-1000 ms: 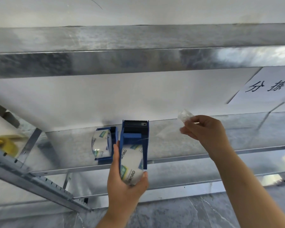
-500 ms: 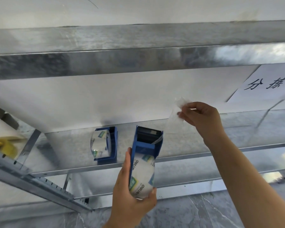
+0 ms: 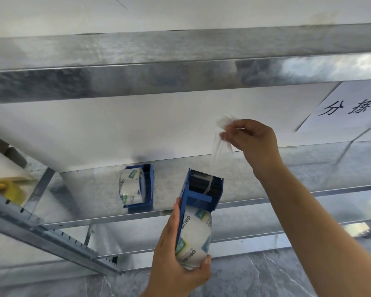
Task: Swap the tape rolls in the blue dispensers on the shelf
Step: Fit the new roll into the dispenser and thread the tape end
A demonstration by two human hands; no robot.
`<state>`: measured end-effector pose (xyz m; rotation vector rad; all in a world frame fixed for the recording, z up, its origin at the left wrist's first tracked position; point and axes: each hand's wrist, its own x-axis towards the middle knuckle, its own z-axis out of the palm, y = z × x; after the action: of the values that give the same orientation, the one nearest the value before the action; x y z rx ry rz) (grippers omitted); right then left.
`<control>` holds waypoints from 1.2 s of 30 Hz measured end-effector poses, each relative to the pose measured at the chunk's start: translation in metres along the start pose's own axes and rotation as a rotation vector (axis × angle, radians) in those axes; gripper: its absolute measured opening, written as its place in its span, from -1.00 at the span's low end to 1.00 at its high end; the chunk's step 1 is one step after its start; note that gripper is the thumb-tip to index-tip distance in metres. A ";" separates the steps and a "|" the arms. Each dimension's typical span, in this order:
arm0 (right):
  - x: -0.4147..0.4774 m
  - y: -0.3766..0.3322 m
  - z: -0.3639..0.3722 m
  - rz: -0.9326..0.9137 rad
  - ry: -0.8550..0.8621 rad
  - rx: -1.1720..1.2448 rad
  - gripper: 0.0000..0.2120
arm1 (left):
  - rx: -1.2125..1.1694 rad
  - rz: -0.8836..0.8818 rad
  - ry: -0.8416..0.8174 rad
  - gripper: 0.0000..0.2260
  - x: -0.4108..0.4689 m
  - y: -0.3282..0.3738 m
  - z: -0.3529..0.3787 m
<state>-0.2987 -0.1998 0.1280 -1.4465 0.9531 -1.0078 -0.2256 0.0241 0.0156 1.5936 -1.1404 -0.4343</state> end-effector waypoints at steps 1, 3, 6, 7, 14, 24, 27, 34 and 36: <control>0.000 -0.002 0.002 -0.007 0.000 0.012 -0.91 | -0.012 -0.007 0.002 -0.05 0.000 0.000 0.000; 0.001 -0.005 0.006 -0.023 0.003 0.041 -0.89 | -0.017 -0.004 -0.003 -0.06 0.000 0.001 0.001; 0.003 -0.007 0.010 -0.039 0.007 0.074 -0.86 | -0.019 -0.002 0.001 -0.06 0.001 0.003 0.002; 0.005 -0.007 0.010 -0.049 0.008 0.068 -0.86 | -0.024 -0.006 0.010 -0.06 0.001 0.003 0.003; 0.015 0.008 0.001 -0.074 -0.026 -0.035 -0.80 | -0.053 -0.071 0.058 -0.04 0.000 0.004 0.002; 0.022 0.045 -0.002 -0.097 -0.063 -0.201 -0.55 | -0.121 -0.078 0.061 -0.06 0.000 0.010 0.004; 0.014 0.060 0.004 -0.127 -0.135 -0.286 -0.62 | -0.119 -0.074 0.095 -0.07 -0.001 0.014 0.004; -0.012 0.090 0.022 0.028 -0.467 -0.227 -0.53 | -0.171 -0.081 0.182 -0.09 0.002 0.016 0.004; -0.023 0.093 0.024 0.181 -0.534 -0.028 -0.60 | -0.180 -0.055 0.216 -0.13 0.005 0.016 0.002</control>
<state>-0.2865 -0.1801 0.0317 -1.5148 0.6875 -0.4380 -0.2318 0.0193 0.0301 1.4771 -0.8712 -0.3792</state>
